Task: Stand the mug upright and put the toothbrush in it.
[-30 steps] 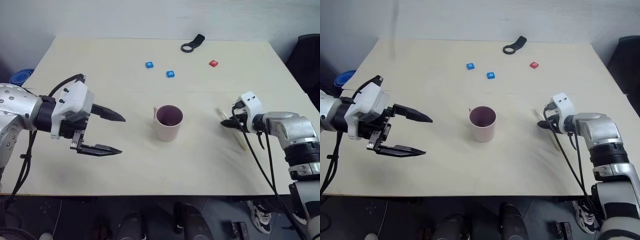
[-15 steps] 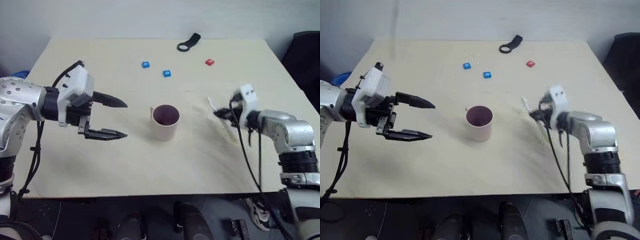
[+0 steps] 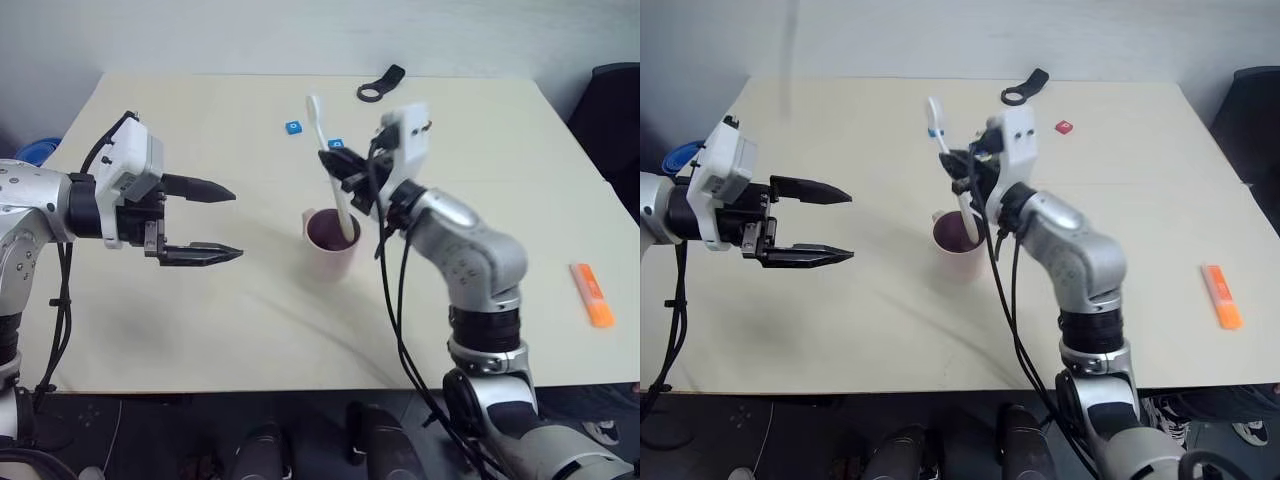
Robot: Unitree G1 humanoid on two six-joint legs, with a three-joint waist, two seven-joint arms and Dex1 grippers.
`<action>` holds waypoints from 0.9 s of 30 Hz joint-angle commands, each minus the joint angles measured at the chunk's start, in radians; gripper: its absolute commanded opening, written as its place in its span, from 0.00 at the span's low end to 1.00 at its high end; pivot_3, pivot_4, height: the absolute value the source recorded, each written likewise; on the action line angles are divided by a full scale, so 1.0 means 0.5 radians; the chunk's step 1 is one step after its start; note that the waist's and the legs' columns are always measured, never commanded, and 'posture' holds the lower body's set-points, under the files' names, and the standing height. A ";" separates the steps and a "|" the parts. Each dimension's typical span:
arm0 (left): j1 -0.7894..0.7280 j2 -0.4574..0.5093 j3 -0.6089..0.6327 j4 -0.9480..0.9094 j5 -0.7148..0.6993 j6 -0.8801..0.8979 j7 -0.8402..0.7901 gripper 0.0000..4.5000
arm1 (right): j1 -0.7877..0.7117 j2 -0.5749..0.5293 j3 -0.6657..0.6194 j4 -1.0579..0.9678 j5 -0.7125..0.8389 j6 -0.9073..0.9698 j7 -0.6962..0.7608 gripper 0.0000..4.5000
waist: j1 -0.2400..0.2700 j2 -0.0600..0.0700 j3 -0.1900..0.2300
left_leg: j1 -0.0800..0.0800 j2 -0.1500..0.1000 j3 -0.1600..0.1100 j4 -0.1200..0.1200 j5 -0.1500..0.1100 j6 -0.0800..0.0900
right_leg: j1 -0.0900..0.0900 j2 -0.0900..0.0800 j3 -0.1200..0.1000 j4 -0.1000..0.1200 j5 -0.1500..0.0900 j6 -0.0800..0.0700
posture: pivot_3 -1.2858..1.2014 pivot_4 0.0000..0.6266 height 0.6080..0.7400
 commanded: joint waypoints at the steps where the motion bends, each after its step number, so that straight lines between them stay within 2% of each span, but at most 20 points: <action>1: -0.033 -0.004 0.000 0.018 0.061 -0.067 0.012 1.00 | 0.035 0.033 0.073 0.038 -0.083 -0.302 0.114 0.03 | -0.005 0.000 0.000 | 0.000 0.001 0.001 0.000 0.000 -0.002 | 0.000 0.002 0.000 0.000 0.000 0.000 | 0.52 0.24 1.00; 4: -0.070 -0.018 -0.017 0.036 0.074 -0.066 0.009 1.00 | 0.091 0.073 0.066 0.085 -0.075 -0.369 0.133 0.03 | -0.016 0.000 0.000 | 0.000 0.003 0.002 0.000 0.000 -0.003 | 0.000 0.004 0.000 0.000 -0.001 -0.001 | 0.52 0.24 1.00; 9: -0.129 -0.052 -0.040 0.093 0.101 -0.075 0.009 1.00 | 0.217 0.044 0.054 -0.155 0.066 -0.248 0.214 0.41 | -0.028 0.000 0.000 | 0.000 0.003 0.000 0.000 0.000 -0.003 | 0.000 0.004 0.000 0.000 -0.001 -0.001 | 0.52 0.24 1.00; 12: -0.120 -0.070 -0.039 0.121 0.130 -0.102 0.013 1.00 | 0.275 -0.136 0.020 -0.437 0.174 -0.050 0.271 0.64 | -0.028 0.000 0.000 | 0.000 0.003 -0.004 0.000 0.000 -0.003 | 0.000 0.003 0.001 0.000 -0.001 -0.001 | 0.52 0.24 1.00; 15: -0.111 -0.081 -0.028 0.138 0.127 -0.125 -0.001 1.00 | 0.240 -0.367 -0.187 -0.652 0.458 0.237 0.296 0.86 | -0.014 0.000 0.000 | 0.000 0.004 -0.004 0.001 0.000 -0.002 | 0.001 0.002 0.002 0.000 -0.001 -0.001 | 0.52 0.24 1.00; 17: -0.123 -0.105 -0.029 0.171 0.163 -0.202 0.007 1.00 | 0.205 -0.653 -0.306 -0.732 0.650 0.423 0.446 1.00 | 0.008 0.000 0.000 | 0.001 0.004 -0.004 0.002 0.000 -0.002 | 0.001 0.002 0.002 0.000 -0.001 -0.001 | 0.52 0.24 1.00; 19: -0.142 -0.128 -0.032 0.206 0.186 -0.250 0.017 1.00 | 0.211 -0.976 -0.371 -0.758 0.758 0.512 0.685 1.00 | 0.013 -0.002 -0.001 | 0.002 0.004 -0.003 0.001 -0.001 0.000 | 0.002 0.003 0.002 0.000 -0.001 -0.001 | 0.52 0.24 1.00; 21: -0.154 -0.118 -0.033 0.231 0.199 -0.296 -0.028 1.00 | 0.360 -1.570 -0.440 -0.686 0.750 0.501 1.271 1.00 | 0.041 0.005 0.003 | 0.002 0.003 -0.002 0.002 -0.002 0.002 | 0.002 0.002 0.003 -0.001 0.000 -0.001 | 0.52 0.24 1.00; 23: -0.148 -0.098 -0.035 0.241 0.217 -0.351 -0.072 1.00 | 0.503 -1.973 -0.465 -0.572 0.716 0.442 1.633 1.00 | 0.065 0.003 0.002 | 0.001 0.001 -0.002 0.001 -0.005 0.006 | 0.004 0.002 0.001 -0.008 0.000 0.000 | 0.52 0.24 1.00; 24: -0.140 -0.084 -0.031 0.245 0.228 -0.385 -0.091 1.00 | 0.561 -2.094 -0.479 -0.504 0.693 0.405 1.726 1.00 | 0.067 0.001 0.001 | 0.001 0.002 -0.001 0.001 -0.007 0.007 | 0.004 0.003 0.001 -0.010 0.000 0.001 | 0.52 0.24 1.00; 27: -0.114 -0.057 0.008 0.249 0.242 -0.475 -0.135 1.00 | 0.669 -2.260 -0.524 -0.344 0.613 0.287 1.876 1.00 | 0.049 -0.001 0.001 | 0.007 0.003 0.008 0.002 -0.008 0.008 | 0.006 0.002 0.006 -0.010 0.002 0.004 | 0.52 0.24 1.00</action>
